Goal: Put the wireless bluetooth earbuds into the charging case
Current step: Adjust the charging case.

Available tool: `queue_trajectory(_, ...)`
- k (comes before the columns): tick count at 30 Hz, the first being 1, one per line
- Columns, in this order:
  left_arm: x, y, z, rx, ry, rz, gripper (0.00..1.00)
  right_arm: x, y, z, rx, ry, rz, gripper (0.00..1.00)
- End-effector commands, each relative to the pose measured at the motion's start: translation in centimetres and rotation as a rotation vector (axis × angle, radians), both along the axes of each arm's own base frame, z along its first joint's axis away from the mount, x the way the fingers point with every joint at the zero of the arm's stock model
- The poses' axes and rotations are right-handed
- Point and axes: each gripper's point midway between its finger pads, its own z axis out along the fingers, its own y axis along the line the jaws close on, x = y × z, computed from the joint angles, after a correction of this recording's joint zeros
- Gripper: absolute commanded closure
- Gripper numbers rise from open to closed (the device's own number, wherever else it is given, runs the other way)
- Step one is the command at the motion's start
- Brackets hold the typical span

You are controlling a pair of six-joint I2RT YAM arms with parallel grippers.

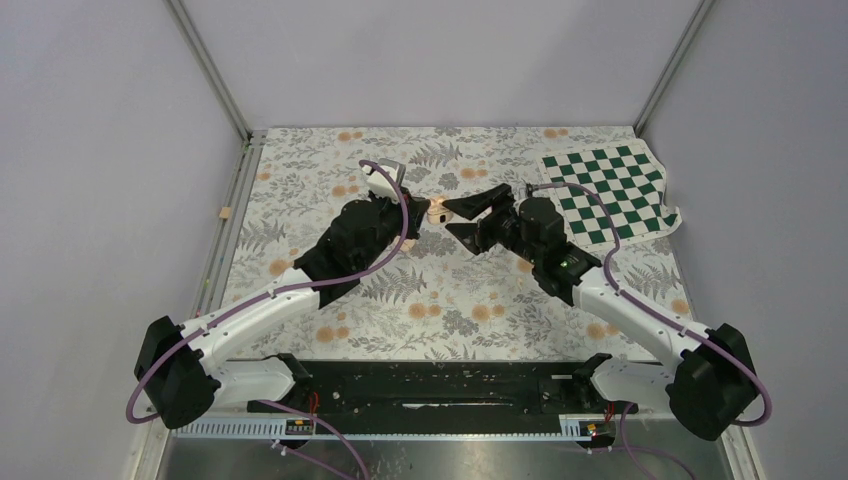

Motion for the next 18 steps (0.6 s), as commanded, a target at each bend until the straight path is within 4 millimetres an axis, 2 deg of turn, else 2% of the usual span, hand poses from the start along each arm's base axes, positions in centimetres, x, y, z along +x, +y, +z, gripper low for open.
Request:
queue_trajectory(1,0.4,0.1,2.8,-0.041,-0.075,0.022,1.00,0.0,1.2,2.7,0.070,-0.037,0.036,0.36)
queue_trajectory(6,0.1,0.0,3.0,-0.041,-0.076,0.014,1.00,0.0,1.3,2.5,0.075,-0.028,0.038,0.48)
queue_trajectory(10,-0.1,0.1,3.0,-0.032,-0.080,0.010,1.00,0.0,1.3,2.3,0.100,-0.022,0.031,0.52)
queue_trajectory(18,-0.2,-0.1,3.0,-0.027,-0.084,0.002,1.00,0.2,1.8,1.6,0.115,-0.004,0.047,0.52)
